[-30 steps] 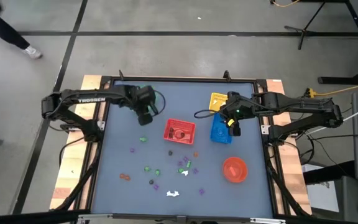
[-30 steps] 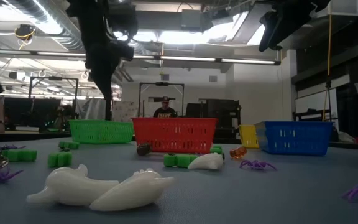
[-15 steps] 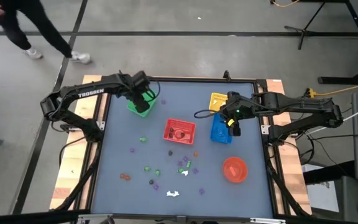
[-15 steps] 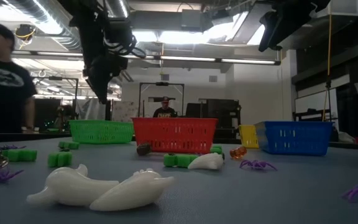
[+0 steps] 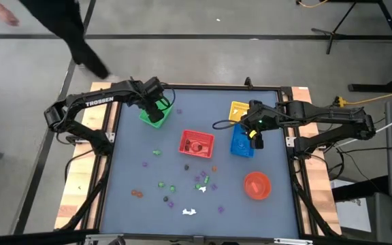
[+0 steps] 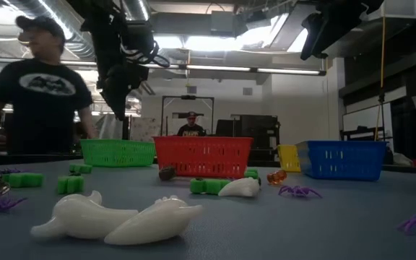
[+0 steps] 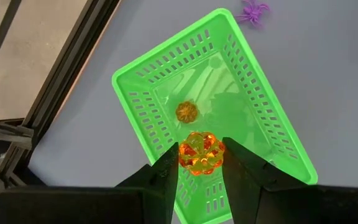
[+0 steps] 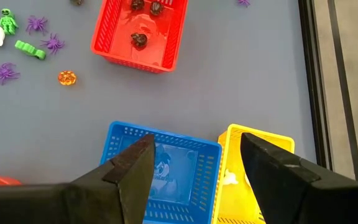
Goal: Sort Halloween decoration
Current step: Put the orange pumpkin toy into the green bin, then put the violet spider toy into the blue bin
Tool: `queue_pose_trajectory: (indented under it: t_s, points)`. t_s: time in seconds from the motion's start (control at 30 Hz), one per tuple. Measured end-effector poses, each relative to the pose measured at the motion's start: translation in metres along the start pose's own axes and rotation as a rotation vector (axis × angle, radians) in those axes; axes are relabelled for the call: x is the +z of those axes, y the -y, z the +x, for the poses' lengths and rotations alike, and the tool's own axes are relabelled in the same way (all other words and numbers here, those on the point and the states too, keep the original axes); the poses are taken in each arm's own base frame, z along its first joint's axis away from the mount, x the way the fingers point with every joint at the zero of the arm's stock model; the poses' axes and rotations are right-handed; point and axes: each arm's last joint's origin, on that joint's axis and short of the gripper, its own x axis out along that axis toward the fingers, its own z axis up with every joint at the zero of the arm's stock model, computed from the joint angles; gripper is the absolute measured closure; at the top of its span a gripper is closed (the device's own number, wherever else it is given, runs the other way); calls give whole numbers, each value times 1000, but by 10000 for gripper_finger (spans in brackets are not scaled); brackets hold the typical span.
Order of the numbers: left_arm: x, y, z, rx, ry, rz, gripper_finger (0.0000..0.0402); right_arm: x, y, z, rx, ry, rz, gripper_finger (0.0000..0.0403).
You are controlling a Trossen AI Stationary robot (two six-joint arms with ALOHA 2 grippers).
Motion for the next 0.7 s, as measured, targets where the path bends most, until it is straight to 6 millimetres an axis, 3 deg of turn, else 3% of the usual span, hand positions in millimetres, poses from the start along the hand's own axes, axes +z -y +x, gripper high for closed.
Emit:
queue_pose_trajectory:
  t_s: [0.7]
  points:
    - [0, 0, 0, 7, -1, 2, 207, 0, 0, 0, 0, 0, 0, 166]
